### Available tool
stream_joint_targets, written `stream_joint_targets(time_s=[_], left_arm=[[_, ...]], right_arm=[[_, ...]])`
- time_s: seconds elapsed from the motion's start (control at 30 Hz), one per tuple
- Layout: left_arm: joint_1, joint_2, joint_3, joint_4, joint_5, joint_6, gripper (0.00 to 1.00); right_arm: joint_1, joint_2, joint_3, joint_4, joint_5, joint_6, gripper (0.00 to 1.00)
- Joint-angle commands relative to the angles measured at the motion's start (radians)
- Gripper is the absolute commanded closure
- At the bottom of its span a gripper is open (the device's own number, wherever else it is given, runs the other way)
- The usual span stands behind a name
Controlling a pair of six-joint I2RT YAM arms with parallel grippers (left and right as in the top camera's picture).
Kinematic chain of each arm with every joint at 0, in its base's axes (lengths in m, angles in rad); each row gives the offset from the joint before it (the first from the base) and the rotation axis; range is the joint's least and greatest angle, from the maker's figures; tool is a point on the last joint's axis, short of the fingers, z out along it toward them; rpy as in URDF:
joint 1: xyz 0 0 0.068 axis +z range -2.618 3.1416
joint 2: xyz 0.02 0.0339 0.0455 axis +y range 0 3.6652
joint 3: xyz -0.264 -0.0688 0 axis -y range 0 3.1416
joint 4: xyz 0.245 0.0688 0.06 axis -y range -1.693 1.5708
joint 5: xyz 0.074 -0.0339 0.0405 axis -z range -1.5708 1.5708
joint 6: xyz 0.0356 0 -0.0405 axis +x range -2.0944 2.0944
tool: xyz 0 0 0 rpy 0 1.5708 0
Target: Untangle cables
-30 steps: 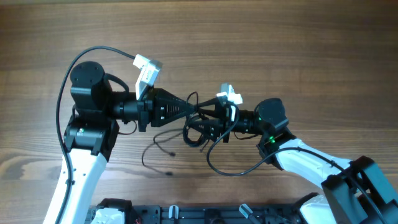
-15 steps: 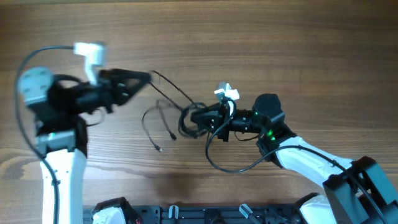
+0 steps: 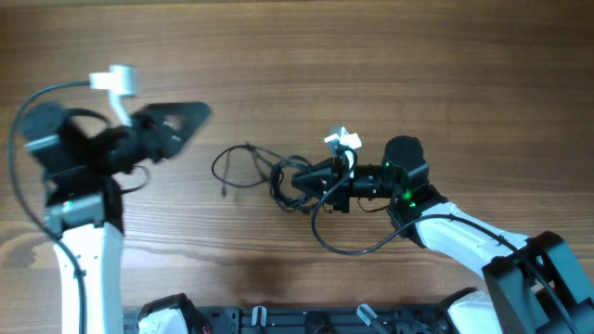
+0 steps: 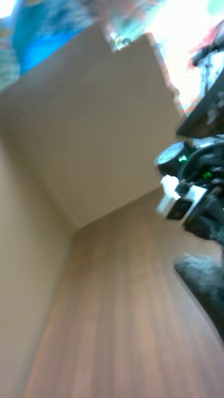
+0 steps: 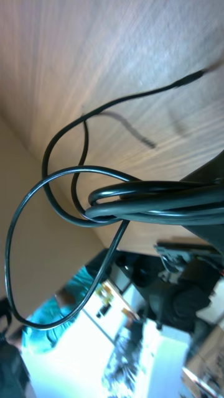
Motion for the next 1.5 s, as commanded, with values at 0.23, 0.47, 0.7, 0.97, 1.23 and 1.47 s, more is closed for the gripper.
stream_joint_targets(time_s=[0.23,0.47,0.7,0.97,1.23,1.47], left_arm=[[-0.248,0.153,0.012,-0.290,-0.391,0.332,0.30],[-0.206,0.213,0.012,-0.463,-0.460,-0.023,0.28],[-0.246,0.214,0.012,-0.462,-0.228,-0.109,0.37],[-0.256,0.214,0.012,-0.428,-0.195,-0.209,0.81],[-0.177,0.214,0.012,-0.293,-0.196,-0.208,0.96],[0.177,0.214,0.012,-0.275,-0.195,-0.205,0.96]], right_arm=[[-0.007,0.007,-0.003,0.013,-0.130,-0.007,0.89],[-0.070,0.007,-0.003,0.010,-0.138,-0.005,0.91],[-0.070,0.007,-0.003,0.008,-0.137,-0.006,0.91],[-0.070,0.007,-0.003,-0.003,-0.138,-0.006,0.91],[-0.070,0.007,-0.003,-0.011,-0.138,-0.003,0.91],[-0.070,0.007,-0.003,-0.040,-0.137,-0.004,0.87]])
